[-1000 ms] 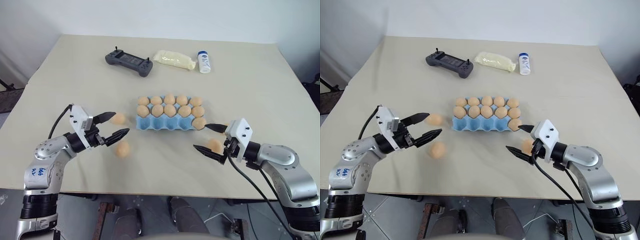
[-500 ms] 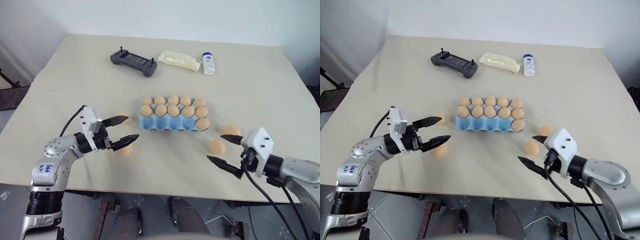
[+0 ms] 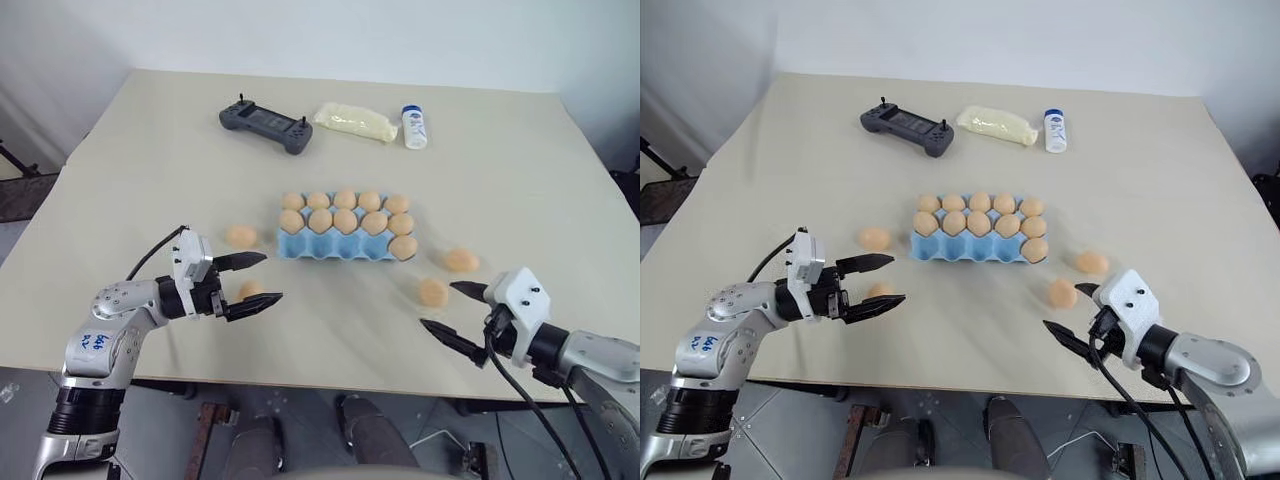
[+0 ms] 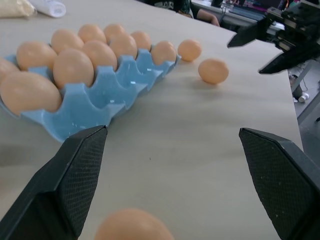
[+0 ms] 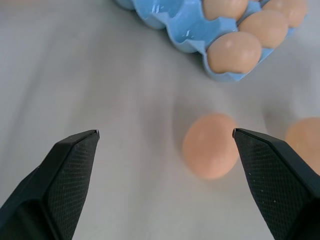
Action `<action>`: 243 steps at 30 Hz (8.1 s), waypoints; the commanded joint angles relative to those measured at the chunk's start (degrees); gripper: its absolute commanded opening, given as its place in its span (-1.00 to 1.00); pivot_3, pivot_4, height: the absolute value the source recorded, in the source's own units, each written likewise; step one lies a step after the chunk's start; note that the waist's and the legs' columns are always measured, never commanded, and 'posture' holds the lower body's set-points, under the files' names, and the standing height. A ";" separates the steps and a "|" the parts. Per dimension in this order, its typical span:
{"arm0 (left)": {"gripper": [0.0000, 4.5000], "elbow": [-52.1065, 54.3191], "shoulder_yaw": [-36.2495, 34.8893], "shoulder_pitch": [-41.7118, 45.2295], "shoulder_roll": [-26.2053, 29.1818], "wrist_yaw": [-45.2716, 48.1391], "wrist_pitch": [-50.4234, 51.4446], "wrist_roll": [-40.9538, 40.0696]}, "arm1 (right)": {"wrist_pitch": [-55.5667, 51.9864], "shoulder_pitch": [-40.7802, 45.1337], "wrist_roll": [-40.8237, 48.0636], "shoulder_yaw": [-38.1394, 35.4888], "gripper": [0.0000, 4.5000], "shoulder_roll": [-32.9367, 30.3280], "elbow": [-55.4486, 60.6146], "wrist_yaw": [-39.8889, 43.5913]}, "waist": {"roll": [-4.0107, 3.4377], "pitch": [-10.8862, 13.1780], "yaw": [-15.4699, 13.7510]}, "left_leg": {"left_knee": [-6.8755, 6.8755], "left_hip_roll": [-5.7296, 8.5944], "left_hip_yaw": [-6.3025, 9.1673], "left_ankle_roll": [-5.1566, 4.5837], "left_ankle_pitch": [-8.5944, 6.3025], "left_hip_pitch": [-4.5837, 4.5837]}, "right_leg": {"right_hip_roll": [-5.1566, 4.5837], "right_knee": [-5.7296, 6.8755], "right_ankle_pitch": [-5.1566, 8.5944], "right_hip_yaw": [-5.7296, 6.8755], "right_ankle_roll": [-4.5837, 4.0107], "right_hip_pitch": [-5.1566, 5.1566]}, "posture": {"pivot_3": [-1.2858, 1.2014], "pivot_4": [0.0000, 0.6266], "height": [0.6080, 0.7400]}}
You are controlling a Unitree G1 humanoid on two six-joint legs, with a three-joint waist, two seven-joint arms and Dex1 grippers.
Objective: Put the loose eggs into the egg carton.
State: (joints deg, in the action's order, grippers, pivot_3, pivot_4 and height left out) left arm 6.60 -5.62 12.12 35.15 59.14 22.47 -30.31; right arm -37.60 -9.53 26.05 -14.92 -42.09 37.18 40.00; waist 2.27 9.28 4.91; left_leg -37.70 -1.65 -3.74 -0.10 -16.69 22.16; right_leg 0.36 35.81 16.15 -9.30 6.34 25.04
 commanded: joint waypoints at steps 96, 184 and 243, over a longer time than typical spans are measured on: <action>1.00 4.76 -0.91 -0.30 -1.22 -4.51 -1.16 -0.27 | 3.33 13.29 -3.30 -4.37 0.99 -2.48 -19.97 1.90 | -0.07 0.07 0.03 | 0.04 -0.04 0.19 0.03 -0.05 -0.05 | -0.01 0.10 -0.07 0.44 0.15 -0.06 | 0.03 -0.52 1.00; 1.00 16.65 -14.84 -17.33 -7.59 -26.69 -5.51 -0.79 | 17.76 32.86 3.71 11.31 0.99 8.23 -26.83 21.26 | -0.22 0.16 0.12 | 0.43 0.03 0.69 0.05 -0.07 0.03 | -0.88 0.02 -0.02 1.94 0.05 -0.03 | 0.03 -0.52 1.00; -0.40 23.12 6.47 -9.64 -17.84 -40.59 6.88 14.04 | 23.08 35.22 2.14 16.41 1.00 4.18 -33.09 35.81 | -0.32 0.22 -0.81 | 0.48 0.04 1.39 0.09 -0.10 -0.14 | -1.00 -0.12 0.14 2.67 -0.27 -0.53 | 0.03 -0.52 1.00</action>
State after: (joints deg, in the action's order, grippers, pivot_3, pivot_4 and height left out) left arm 28.29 0.53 1.05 17.86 18.88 29.65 -16.04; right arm -14.30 25.80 27.16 3.82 -37.12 2.17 76.28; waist 1.95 9.50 4.10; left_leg -37.24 -1.61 -2.33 -0.01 -16.79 22.04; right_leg -0.65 35.69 16.30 -6.60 6.08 24.51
